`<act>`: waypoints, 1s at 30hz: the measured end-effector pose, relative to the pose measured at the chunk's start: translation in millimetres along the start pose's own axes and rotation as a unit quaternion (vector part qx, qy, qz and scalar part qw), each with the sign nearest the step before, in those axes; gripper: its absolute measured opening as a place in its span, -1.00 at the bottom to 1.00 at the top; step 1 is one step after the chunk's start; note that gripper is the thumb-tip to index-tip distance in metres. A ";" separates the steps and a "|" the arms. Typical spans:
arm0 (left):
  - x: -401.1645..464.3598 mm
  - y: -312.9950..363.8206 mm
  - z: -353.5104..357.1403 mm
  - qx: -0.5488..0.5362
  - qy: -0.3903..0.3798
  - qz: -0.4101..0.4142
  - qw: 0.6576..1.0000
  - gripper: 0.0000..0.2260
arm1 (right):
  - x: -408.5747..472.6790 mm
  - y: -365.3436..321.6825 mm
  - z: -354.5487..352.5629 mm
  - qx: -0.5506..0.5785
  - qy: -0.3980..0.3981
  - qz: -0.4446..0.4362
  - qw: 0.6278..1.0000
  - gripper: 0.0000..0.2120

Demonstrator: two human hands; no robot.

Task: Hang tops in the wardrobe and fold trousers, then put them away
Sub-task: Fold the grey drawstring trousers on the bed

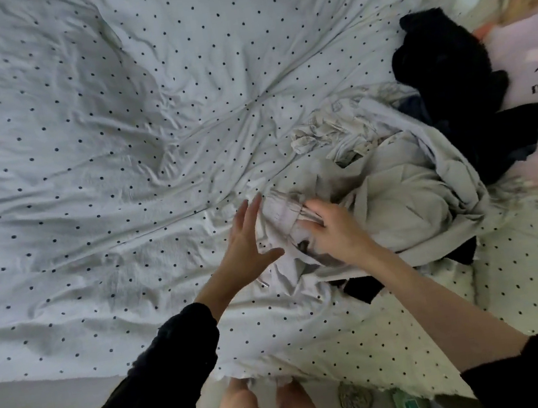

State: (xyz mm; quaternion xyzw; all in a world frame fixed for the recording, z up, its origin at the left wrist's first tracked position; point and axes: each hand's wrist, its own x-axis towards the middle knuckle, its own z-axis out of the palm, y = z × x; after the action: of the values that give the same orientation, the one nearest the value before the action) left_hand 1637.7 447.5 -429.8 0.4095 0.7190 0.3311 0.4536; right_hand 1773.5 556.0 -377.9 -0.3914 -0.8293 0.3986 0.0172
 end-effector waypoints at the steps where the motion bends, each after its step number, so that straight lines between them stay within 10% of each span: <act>1: 5.2 10.4 -4.5 0.014 0.000 0.023 1.000 -0.11 | 2.9 -9.4 -14.1 0.004 -0.004 -0.006 1.000 -0.92; 7: 37.0 147.6 -65.6 -0.144 -0.008 0.187 0.972 -0.40 | -6.8 -94.3 -152.0 0.026 0.131 -0.082 0.988 -0.59; 15: 48.7 279.6 -67.4 -0.074 0.042 0.278 0.957 -0.57 | -45.0 -151.2 -305.9 0.058 0.352 -0.124 0.926 -0.86; 30: 61.1 344.3 -34.3 0.103 0.049 0.267 0.957 0.03 | -103.8 -172.4 -420.9 0.207 0.498 -0.127 0.832 -0.86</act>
State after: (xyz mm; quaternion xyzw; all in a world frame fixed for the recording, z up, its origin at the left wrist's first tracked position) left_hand 1689.9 651.7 -148.6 0.6141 0.6352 0.3841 0.2680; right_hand 1879.3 695.0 54.7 -0.4153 -0.6489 0.3062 0.5592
